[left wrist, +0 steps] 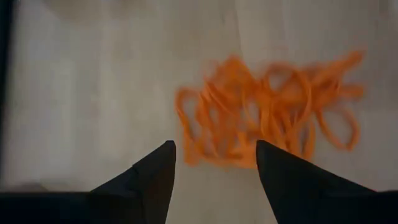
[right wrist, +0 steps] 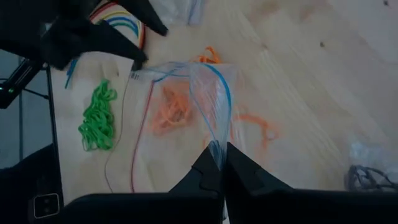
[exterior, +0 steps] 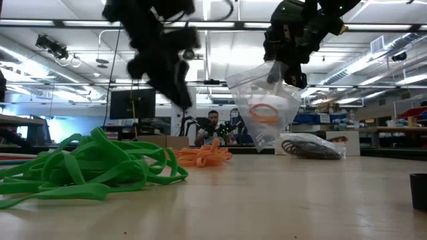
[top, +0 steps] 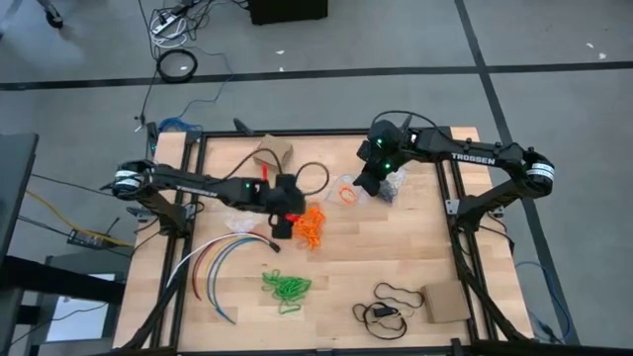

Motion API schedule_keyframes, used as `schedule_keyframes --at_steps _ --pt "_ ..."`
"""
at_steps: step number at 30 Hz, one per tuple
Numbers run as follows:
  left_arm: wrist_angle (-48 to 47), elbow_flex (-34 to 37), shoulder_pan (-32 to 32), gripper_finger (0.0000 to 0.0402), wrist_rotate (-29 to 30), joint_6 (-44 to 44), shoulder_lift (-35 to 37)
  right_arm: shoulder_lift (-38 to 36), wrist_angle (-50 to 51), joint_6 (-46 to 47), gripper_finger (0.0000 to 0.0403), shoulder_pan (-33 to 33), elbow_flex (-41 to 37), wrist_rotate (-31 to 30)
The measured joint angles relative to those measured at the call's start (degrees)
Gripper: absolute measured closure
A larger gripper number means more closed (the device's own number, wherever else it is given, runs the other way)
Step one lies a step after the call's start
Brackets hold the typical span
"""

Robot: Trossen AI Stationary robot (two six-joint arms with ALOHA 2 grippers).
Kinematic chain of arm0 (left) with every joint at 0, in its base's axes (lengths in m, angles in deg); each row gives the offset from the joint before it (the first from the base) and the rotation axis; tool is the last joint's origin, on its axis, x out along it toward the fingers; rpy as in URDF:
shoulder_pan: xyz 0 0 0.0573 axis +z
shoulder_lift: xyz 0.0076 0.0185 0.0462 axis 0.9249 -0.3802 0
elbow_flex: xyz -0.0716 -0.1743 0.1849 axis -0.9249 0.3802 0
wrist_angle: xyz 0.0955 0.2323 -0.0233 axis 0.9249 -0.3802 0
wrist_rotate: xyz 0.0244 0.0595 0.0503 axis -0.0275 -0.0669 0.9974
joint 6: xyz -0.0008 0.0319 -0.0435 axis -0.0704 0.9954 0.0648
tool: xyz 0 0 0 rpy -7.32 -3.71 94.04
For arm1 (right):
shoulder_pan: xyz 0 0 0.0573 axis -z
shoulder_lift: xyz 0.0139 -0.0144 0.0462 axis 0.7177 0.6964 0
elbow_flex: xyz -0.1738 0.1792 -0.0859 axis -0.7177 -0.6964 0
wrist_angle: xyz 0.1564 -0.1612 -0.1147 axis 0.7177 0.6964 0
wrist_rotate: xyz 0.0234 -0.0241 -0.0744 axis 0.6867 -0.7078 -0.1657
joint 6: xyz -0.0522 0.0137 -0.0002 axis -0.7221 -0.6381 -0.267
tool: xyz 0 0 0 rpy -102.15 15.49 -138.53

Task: Sort rubber bands
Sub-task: Put the orange rubber band into the transparent zip bag

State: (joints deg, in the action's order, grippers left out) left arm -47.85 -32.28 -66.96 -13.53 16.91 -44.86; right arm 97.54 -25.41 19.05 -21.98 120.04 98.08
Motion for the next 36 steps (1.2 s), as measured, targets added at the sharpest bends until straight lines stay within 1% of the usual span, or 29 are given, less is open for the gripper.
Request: schedule_keyframes --at_steps 3,7,9,16,18,19,23,27,32,36 --pt "4.8 6.0 0.0 0.0175 1.6 -3.9 -0.1 0.0 0.2 -0.2 0.0403 0.0 0.0 0.0" --pt "6.9 9.8 0.0 0.0175 9.4 -7.4 -0.1 0.0 0.4 -0.6 0.0403 0.0 0.0 0.0" --pt "6.8 10.8 0.0 0.0175 11.9 -8.9 -0.1 0.0 0.4 -0.7 0.0403 0.0 0.0 0.0" --pt "7.0 11.0 -0.2 0.0175 12.6 -11.3 -0.1 0.0 0.6 -0.9 0.0403 0.0 0.0 0.0" --pt "6.3 11.0 -0.4 0.0175 11.0 -12.5 -0.1 0.0 0.7 -0.9 0.0403 0.0 0.0 0.0" --pt "6.3 11.0 -0.5 0.0175 9.3 -12.5 -0.1 0.0 0.7 -0.9 0.0403 0.0 0.0 0.0" --pt "7.2 11.0 -0.9 0.0175 0.4 -12.8 -0.1 0.0 0.7 -0.9 0.0403 -0.2 0.0 0.0" --pt "8.6 11.1 -0.8 0.0175 -6.3 -13.3 -0.3 0.0 0.7 -1.3 0.0403 -0.2 0.0 -0.1" --pt "10.3 11.1 -0.8 0.0176 -9.7 -13.3 -2.0 0.0 0.7 -1.5 0.0403 -0.2 0.0 -0.1" --pt "10.2 11.1 -0.6 0.0191 -9.6 -13.2 -4.6 0.0 0.6 -1.5 0.0403 -0.2 0.0 -0.2"
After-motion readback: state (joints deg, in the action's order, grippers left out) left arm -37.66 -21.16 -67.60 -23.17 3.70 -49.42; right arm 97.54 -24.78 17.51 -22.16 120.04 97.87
